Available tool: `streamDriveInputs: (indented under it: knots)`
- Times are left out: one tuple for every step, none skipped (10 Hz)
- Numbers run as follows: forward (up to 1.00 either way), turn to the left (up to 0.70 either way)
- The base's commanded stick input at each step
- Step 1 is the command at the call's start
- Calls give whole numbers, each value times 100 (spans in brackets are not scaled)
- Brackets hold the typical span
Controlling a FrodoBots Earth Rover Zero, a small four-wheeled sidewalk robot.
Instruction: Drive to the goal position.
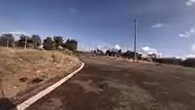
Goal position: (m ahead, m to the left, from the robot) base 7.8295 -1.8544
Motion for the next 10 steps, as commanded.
streamDriveInputs:
  knots:
    - [45, 27]
    - [45, 27]
    - [45, 20]
    - [45, 14]
    - [45, 7]
    - [45, 1]
    - [45, 0]
    - [45, 0]
    - [45, 0]
    - [45, 0]
